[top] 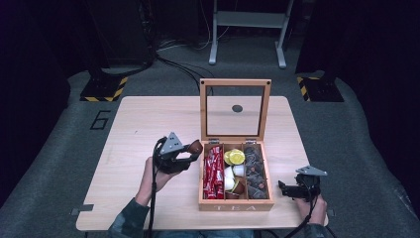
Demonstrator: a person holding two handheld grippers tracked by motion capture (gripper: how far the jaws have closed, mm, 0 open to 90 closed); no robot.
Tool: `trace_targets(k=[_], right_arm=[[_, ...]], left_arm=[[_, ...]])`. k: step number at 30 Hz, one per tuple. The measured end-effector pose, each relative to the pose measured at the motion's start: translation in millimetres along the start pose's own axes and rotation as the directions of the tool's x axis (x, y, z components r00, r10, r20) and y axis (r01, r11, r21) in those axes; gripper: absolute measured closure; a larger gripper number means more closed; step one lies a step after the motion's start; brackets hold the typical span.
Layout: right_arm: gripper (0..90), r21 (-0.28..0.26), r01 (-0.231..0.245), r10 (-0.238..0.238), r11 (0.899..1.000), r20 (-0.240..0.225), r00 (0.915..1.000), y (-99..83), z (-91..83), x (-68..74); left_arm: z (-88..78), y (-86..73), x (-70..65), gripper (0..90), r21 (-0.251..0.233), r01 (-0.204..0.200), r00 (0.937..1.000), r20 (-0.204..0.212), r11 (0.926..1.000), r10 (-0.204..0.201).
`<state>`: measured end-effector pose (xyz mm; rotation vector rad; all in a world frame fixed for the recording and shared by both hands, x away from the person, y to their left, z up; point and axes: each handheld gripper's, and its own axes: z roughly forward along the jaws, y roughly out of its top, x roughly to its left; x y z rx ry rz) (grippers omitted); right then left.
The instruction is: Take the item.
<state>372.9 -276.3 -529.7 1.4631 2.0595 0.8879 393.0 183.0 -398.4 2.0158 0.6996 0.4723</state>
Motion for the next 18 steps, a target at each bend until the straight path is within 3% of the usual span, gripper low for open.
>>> trace_targets(k=[10,18], right_arm=[[3.2,0.000,-0.001,0.001,1.000,0.000,1.0000,0.0,0.0,0.0],[3.2,0.000,-0.001,0.001,1.000,0.001,1.0000,0.0,0.0,0.0]], left_arm=[[-11.4,-12.2,17.2,57.1,-0.007,0.051,0.9977,-0.046,0.9987,-0.051],[-20.6,-25.8,34.3,57.1,-0.007,0.088,0.9914,-0.097,0.9961,-0.088]])
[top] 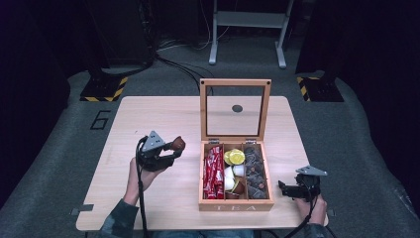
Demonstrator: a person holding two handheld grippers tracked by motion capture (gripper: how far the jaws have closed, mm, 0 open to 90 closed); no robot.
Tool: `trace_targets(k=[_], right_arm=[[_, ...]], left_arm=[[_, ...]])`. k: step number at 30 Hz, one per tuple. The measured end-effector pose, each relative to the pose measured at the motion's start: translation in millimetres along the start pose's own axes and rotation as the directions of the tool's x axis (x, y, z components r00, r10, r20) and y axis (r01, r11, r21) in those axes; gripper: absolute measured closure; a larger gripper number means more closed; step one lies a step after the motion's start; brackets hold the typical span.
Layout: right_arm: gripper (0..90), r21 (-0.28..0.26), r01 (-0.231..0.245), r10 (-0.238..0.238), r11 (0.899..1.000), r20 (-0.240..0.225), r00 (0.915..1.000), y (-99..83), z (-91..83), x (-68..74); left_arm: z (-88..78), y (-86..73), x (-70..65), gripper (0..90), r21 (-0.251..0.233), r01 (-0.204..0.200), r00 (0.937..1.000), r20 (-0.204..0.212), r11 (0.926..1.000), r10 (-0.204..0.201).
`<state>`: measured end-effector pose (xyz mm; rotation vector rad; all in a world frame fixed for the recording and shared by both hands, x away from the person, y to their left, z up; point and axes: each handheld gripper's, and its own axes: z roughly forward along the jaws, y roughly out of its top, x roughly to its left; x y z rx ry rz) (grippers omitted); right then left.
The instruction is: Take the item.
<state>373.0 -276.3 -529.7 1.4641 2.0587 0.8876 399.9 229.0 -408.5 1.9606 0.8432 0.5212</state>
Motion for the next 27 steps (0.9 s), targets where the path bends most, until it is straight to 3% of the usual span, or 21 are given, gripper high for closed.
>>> trace_targets(k=[15,27], right_arm=[[3.2,0.000,-0.002,0.002,1.000,0.001,1.0000,0.0,0.0,0.1],[3.2,0.000,-0.002,0.002,1.000,0.002,1.0000,0.0,0.0,0.1]], left_arm=[[0.9,-21.8,34.2,57.1,0.024,0.071,0.9949,-0.073,0.9972,-0.069],[14.4,-32.9,57.8,57.1,0.025,0.143,0.9821,-0.127,0.9894,-0.139]])
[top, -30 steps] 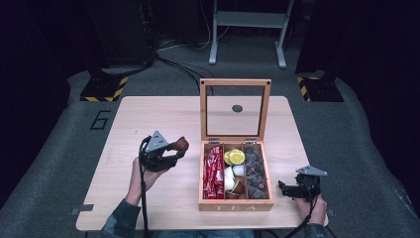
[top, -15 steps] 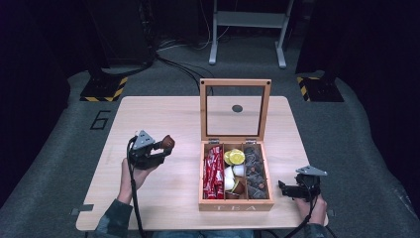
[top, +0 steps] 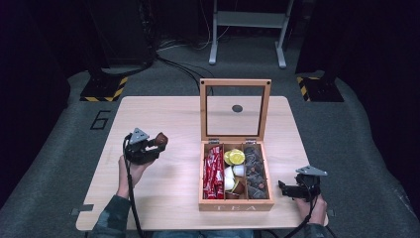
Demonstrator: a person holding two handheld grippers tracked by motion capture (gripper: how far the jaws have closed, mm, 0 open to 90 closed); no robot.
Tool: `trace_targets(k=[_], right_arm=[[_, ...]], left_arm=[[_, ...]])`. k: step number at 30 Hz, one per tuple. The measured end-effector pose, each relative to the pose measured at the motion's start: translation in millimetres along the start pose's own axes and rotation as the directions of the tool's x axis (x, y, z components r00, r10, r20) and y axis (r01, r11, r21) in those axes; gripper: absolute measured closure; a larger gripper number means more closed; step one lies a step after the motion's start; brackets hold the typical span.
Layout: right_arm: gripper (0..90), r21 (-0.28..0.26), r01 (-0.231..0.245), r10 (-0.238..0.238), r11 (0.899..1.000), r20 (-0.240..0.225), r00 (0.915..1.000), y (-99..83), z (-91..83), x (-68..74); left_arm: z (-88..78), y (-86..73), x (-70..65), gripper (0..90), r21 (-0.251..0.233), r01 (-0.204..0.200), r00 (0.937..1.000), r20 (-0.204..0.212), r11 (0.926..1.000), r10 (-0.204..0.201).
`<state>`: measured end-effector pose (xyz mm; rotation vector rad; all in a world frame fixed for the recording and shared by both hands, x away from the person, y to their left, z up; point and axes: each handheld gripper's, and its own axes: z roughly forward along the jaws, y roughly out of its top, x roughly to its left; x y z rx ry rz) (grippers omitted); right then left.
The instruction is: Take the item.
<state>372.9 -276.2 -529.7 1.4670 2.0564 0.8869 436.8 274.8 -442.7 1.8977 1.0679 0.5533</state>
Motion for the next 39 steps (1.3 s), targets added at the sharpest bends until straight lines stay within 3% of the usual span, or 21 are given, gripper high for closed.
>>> trace_targets(k=[18,24,32,39], right_arm=[[3.2,0.001,0.002,-0.002,1.000,-0.002,1.0000,0.0,-0.1,-0.2],[3.2,0.000,0.000,0.000,1.000,0.000,1.0000,0.0,0.0,-0.1],[3.2,0.000,0.000,0.000,1.000,0.000,1.0000,0.0,0.0,0.0],[3.2,0.000,0.000,0.000,1.000,0.000,1.0000,0.0,0.0,0.0]], left_arm=[[29.2,2.5,29.3,57.1,0.028,0.049,0.9971,-0.060,0.9984,-0.047],[44.4,-1.7,41.8,57.1,0.053,0.093,0.9924,-0.085,0.9942,-0.089],[61.1,-9.1,50.1,57.1,0.099,0.099,0.9887,-0.122,0.9902,-0.087],[72.1,-14.1,52.8,57.0,0.125,0.109,0.9879,-0.123,0.9861,-0.093]])
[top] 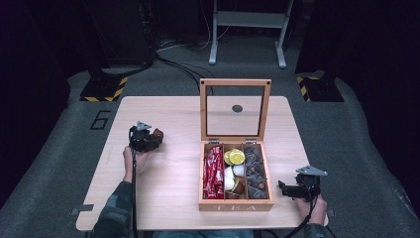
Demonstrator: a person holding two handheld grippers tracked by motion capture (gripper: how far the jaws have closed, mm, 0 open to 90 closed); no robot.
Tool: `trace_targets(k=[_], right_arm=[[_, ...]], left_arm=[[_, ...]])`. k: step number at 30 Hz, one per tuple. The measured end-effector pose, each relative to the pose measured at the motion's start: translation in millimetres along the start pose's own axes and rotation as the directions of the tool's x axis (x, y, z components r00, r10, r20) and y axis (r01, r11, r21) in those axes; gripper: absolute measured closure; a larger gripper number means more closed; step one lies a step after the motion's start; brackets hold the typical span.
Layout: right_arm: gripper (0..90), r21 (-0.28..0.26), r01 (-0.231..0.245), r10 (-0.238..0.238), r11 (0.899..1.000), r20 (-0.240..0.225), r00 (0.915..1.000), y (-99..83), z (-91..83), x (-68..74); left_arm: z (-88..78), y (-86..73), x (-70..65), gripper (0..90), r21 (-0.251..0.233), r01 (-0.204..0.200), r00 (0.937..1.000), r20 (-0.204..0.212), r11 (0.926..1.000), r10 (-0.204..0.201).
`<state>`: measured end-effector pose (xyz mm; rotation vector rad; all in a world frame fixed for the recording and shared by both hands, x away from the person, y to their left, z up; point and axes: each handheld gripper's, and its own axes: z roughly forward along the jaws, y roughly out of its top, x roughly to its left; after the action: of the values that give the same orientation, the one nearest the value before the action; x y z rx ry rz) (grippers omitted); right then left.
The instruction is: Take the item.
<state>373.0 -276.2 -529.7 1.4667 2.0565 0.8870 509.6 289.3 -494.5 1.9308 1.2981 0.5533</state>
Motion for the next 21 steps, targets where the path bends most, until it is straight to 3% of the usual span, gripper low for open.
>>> trace_targets(k=[6,7,21], right_arm=[[3.2,0.000,0.000,0.000,1.000,0.000,1.0000,0.0,0.0,0.0],[3.2,0.000,0.000,0.000,1.000,0.000,1.0000,0.0,0.0,0.0],[3.2,0.000,0.000,0.000,1.000,-0.001,1.0000,0.0,0.0,0.0]], left_arm=[[7.4,-3.3,3.0,57.0,0.033,0.003,1.0000,0.002,0.9994,-0.003],[9.2,-4.5,2.3,56.9,0.018,0.021,0.9998,-0.002,0.9996,-0.021],[12.5,-8.7,4.5,53.5,0.040,0.022,0.9997,0.009,0.9990,-0.023]])
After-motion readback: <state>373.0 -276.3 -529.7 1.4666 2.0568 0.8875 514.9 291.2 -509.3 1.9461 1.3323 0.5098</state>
